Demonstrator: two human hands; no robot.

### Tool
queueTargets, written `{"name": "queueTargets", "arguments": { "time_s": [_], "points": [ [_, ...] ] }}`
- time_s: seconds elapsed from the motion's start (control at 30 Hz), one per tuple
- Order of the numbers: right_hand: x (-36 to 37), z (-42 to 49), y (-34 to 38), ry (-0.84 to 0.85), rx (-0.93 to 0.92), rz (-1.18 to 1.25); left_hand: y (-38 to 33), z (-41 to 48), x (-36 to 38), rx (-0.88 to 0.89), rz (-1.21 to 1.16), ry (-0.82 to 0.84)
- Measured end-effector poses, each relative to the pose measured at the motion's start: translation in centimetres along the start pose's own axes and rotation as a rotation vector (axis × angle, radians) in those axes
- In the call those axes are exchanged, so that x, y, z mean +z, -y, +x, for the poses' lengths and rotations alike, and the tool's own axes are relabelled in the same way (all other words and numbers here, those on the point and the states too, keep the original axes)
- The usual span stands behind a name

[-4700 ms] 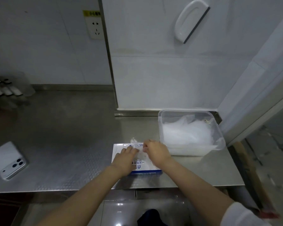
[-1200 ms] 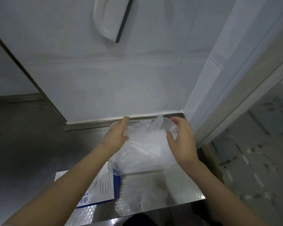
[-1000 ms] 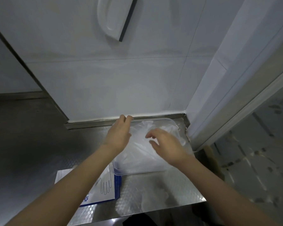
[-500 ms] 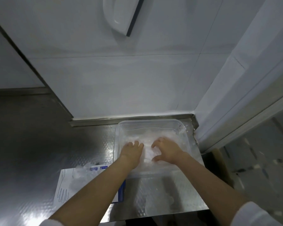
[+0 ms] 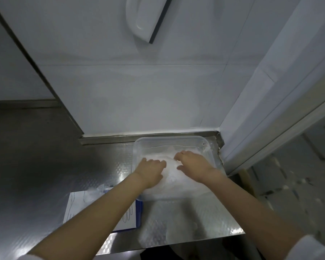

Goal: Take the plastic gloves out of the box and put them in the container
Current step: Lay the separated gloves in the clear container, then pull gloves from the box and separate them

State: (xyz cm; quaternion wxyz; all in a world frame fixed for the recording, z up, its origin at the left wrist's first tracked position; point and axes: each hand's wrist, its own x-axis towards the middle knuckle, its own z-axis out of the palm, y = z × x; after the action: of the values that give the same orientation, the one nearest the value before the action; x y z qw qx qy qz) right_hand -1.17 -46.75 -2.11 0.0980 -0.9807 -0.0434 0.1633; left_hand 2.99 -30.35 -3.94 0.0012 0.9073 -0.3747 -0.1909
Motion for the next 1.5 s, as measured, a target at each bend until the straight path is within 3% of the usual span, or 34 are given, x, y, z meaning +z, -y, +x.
{"name": "queueTargets", "arguments": {
  "time_s": [0.13,0.23,0.3,0.4,0.6,0.7,0.8,0.9,1.13,1.37,1.5],
  "points": [
    [-2.1,-2.2,4.0,-0.302,-0.103,0.166,0.7,-4.3,-3.5,0.04,-0.32,-0.52],
    [-1.9,-3.9,8.2,-0.471,-0.262,0.233,3.6,-7.4,-3.6,-0.029,-0.343,-0.62],
    [-0.8,-4.3,10.7,-0.516,-0.367,0.225,5.8,-9.4,-2.7,-0.096,-0.335,-0.584],
    [1.8,-4.0,14.2,-0.315,-0.403,0.208,8.3,-12.2,-0.7,-0.165,-0.305,-0.498],
    [6.7,-3.3,18.9,-0.049,-0.217,0.302,10.6,-16.0,3.0,-0.28,-0.323,-0.24],
    [7.3,-2.7,20.0,-0.002,-0.096,0.335,10.7,-17.0,4.5,-0.294,-0.387,-0.13],
    [6.9,-1.9,20.5,-0.04,-0.009,0.284,11.0,-17.5,5.4,-0.303,-0.436,-0.073],
    [6.1,-1.6,20.6,-0.095,0.061,0.289,10.8,-17.7,6.0,-0.303,-0.338,-0.066],
    [4.3,-2.2,20.5,-0.292,0.123,0.49,10.8,-17.7,7.1,-0.327,-0.278,-0.129],
    [-0.9,-3.0,19.0,-0.56,0.162,0.754,11.0,-17.4,7.4,-0.292,-0.205,-0.082],
    [-3.6,-3.3,17.8,-0.637,0.155,0.764,11.3,-17.2,6.2,-0.246,-0.197,-0.001]
  ]
}}
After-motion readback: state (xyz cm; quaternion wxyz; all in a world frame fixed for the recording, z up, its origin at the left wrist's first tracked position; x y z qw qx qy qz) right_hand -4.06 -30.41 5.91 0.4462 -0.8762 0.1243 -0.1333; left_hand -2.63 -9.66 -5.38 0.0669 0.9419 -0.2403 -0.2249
